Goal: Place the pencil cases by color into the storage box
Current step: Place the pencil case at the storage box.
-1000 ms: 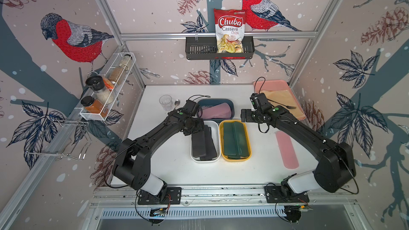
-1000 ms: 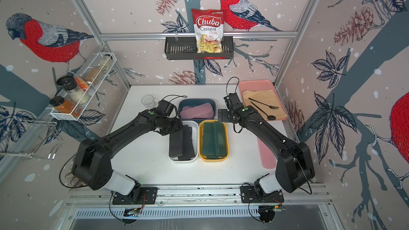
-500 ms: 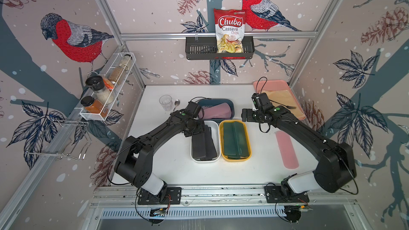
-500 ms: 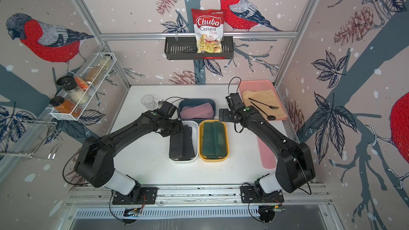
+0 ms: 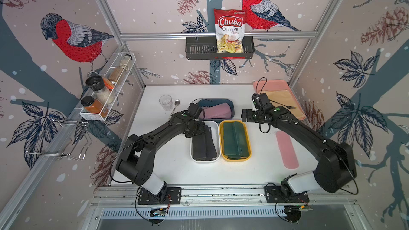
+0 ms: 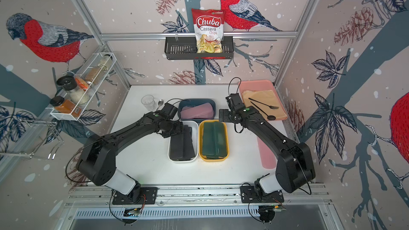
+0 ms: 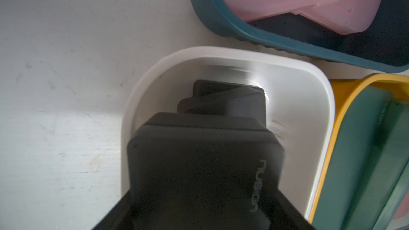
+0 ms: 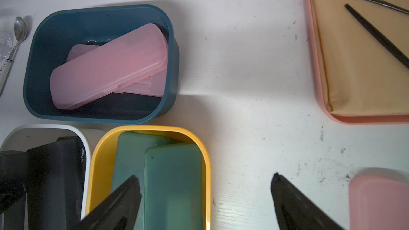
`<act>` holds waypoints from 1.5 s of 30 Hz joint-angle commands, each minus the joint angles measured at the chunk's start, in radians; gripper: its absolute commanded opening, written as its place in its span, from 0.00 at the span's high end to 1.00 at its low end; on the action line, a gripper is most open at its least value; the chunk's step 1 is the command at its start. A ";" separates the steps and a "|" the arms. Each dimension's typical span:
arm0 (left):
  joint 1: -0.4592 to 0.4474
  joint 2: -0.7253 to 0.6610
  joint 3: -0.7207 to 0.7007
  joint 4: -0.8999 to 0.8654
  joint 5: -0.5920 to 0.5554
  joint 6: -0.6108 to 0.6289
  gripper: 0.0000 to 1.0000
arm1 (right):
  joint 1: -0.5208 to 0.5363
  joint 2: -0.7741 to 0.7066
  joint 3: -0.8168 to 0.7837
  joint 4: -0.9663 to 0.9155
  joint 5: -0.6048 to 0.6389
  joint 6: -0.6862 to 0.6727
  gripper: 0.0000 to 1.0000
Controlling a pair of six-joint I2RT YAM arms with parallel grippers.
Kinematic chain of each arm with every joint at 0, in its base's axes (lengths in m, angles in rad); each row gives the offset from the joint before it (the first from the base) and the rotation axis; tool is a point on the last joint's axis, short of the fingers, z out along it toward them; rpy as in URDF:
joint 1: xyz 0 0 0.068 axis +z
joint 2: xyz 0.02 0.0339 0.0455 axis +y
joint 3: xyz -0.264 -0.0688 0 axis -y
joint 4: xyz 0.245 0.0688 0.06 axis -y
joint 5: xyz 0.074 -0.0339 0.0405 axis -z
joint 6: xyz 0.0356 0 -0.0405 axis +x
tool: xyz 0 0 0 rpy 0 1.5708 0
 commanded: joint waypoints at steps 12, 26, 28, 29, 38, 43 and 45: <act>-0.017 0.046 0.010 0.057 0.052 0.003 0.51 | -0.006 0.002 0.011 0.019 -0.008 -0.013 0.05; -0.028 0.071 0.026 0.098 0.096 -0.002 0.51 | -0.013 0.023 0.025 0.019 -0.014 -0.018 0.05; -0.030 0.072 0.043 0.065 0.073 0.009 0.51 | -0.013 0.026 0.027 0.019 -0.015 -0.019 0.05; -0.029 0.071 0.053 0.043 0.054 0.017 0.51 | -0.013 0.026 0.027 0.018 -0.015 -0.018 0.05; -0.030 0.055 0.107 -0.102 -0.058 0.065 0.51 | -0.017 0.030 0.023 0.023 -0.021 -0.020 0.05; -0.029 0.061 0.077 -0.068 -0.043 0.052 0.51 | -0.016 0.029 0.022 0.025 -0.027 -0.018 0.05; -0.029 0.063 0.061 -0.045 -0.028 0.046 0.51 | -0.017 0.027 0.021 0.024 -0.025 -0.018 0.05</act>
